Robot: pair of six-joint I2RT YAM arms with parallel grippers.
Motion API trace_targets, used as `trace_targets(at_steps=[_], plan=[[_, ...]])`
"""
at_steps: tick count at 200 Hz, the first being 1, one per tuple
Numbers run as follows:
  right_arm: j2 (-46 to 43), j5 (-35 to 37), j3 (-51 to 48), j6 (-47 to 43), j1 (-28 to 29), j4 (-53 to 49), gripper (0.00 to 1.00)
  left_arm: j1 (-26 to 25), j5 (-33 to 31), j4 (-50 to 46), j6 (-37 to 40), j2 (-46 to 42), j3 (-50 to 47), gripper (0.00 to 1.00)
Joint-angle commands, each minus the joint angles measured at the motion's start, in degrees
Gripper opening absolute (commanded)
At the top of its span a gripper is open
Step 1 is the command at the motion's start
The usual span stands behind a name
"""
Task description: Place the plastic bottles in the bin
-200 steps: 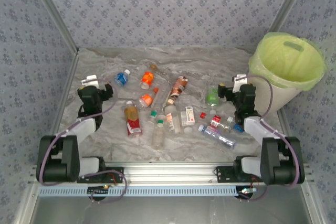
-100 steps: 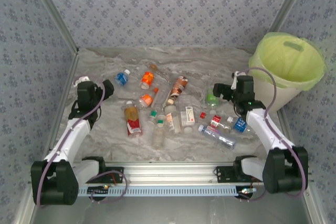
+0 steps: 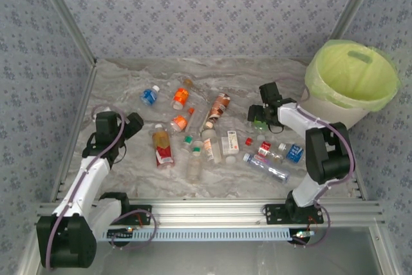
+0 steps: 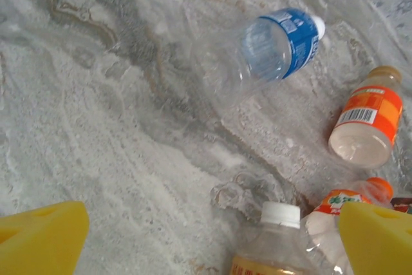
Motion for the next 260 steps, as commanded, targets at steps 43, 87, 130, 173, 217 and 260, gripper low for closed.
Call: trace_targets(at_steps=[43, 87, 130, 173, 217, 260], plan=[[10.0, 3.1, 7.1, -0.7, 1.7, -1.4, 0.72, 0.2, 2.7, -3.4, -0.3, -1.8, 0.3, 1.00], [4.1, 6.8, 5.8, -0.2, 3.2, 1.0, 0.59, 0.2, 3.1, -3.3, -0.2, -2.1, 0.3, 0.99], [-8.9, 7.9, 6.0, -1.7, 3.5, 0.8, 0.54, 0.2, 3.2, -2.9, -1.1, -0.8, 2.2, 0.99], [-23.1, 3.8, 14.4, -7.9, 0.7, -5.1, 0.54, 0.2, 3.1, -2.5, -1.3, 1.0, 3.4, 1.00], [-25.2, -0.9, 28.4, -14.6, -9.4, -10.0, 0.55, 0.2, 2.9, 0.3, -2.6, 2.7, 3.2, 0.99], [-22.4, 6.4, 35.0, -16.5, -19.1, -7.0, 0.56, 0.3, 2.2, -0.7, -2.1, 3.4, 3.1, 0.99]])
